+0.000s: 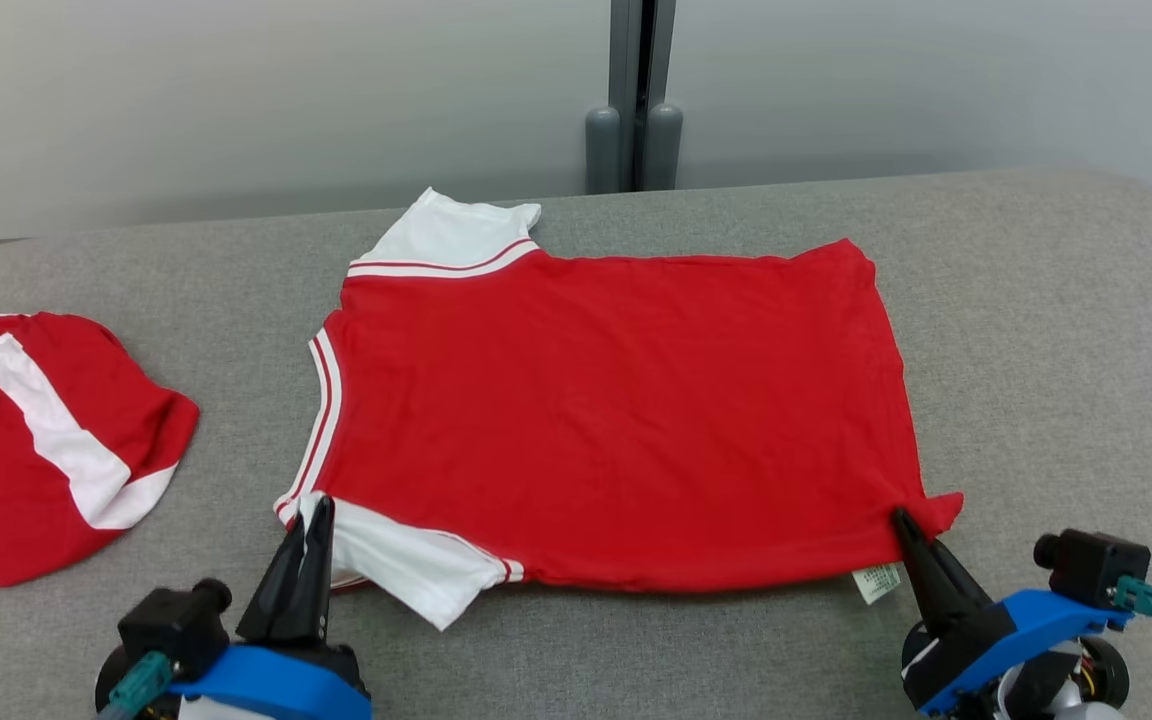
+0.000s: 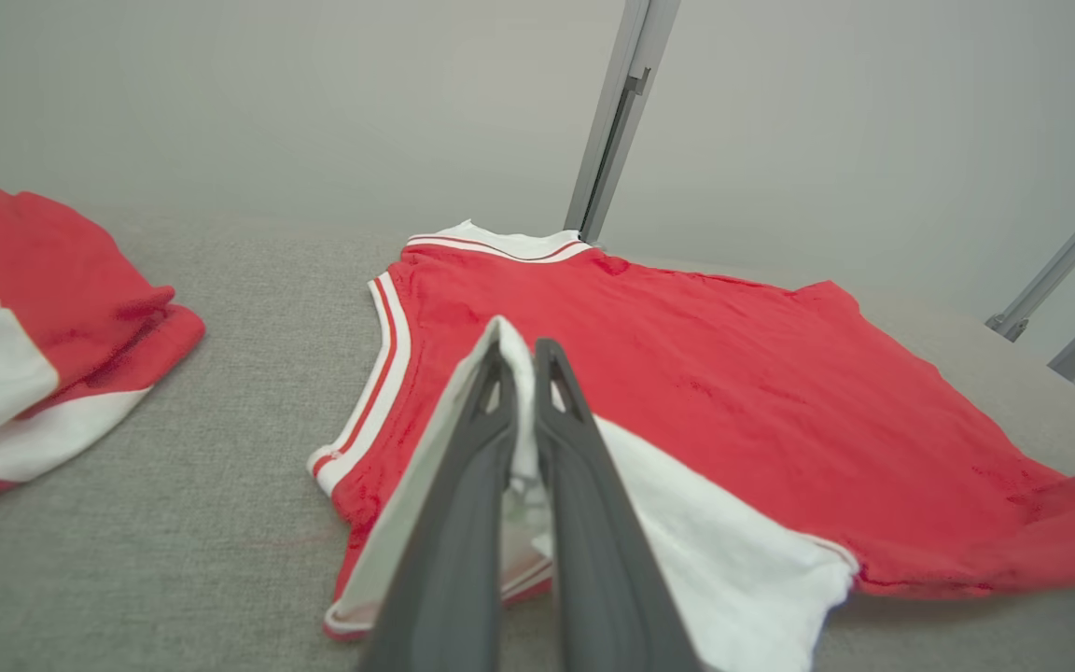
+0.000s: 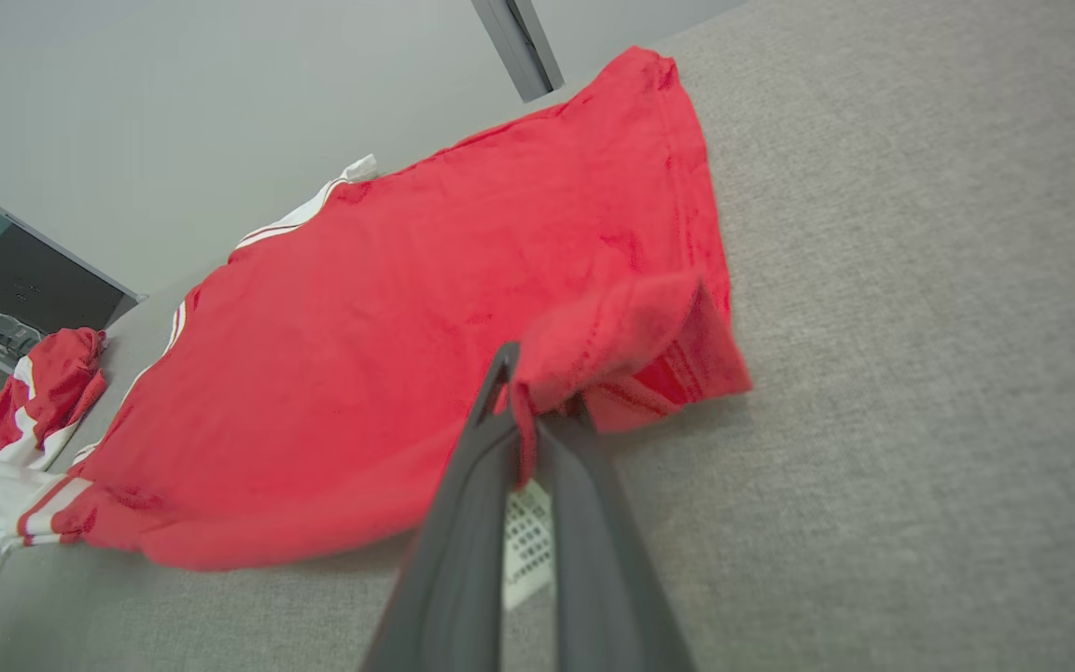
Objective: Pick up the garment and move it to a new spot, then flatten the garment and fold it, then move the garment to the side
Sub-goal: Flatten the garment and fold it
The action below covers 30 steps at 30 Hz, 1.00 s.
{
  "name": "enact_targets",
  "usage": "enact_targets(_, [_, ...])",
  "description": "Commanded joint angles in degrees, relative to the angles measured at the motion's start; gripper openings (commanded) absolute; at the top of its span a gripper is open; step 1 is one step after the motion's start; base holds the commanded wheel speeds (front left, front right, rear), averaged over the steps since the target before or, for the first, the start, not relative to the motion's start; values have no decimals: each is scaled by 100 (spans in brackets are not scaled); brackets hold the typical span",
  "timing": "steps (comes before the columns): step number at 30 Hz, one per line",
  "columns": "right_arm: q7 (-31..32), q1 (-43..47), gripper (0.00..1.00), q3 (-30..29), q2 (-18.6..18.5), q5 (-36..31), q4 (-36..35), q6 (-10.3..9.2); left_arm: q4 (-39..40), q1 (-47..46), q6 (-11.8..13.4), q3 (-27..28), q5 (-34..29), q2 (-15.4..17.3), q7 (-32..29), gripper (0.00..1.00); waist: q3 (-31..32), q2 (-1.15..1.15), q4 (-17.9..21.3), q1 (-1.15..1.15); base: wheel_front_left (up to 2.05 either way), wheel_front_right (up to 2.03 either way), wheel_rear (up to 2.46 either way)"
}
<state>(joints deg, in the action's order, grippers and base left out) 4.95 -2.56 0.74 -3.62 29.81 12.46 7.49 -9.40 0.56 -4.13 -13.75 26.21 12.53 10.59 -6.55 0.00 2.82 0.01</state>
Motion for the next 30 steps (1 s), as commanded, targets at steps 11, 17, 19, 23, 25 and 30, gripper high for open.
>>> enact_targets(11, [183,-907,0,36,-149,-25,674,1,-1120,-1245,-247,-280,-31,166,55,0,-222,0,20,-1,0,0,0])
enact_targets(17, [100,-1203,0,-7,-172,-23,1073,1,-1677,-1764,-295,-498,-14,146,72,0,-305,0,-57,-1,0,0,0])
enact_targets(19, [61,-1274,2,1,-176,-21,1173,1,-1855,-1918,-307,-553,11,122,130,0,-325,0,-69,-1,0,0,0])
enact_targets(23, [-74,-1353,100,15,-210,-127,1348,1,-2198,-2101,-326,-632,22,102,254,100,-329,0,-80,-1,0,0,0])
enact_targets(25, [-159,-1361,100,72,-254,-181,1378,1,-2332,-2136,-333,-654,26,84,318,100,-307,0,-80,-1,0,0,0])
enact_targets(30, [-356,-1172,100,113,-394,-252,1380,1,-2493,-1986,-334,-553,87,53,429,100,-165,0,-88,-1,0,0,0])
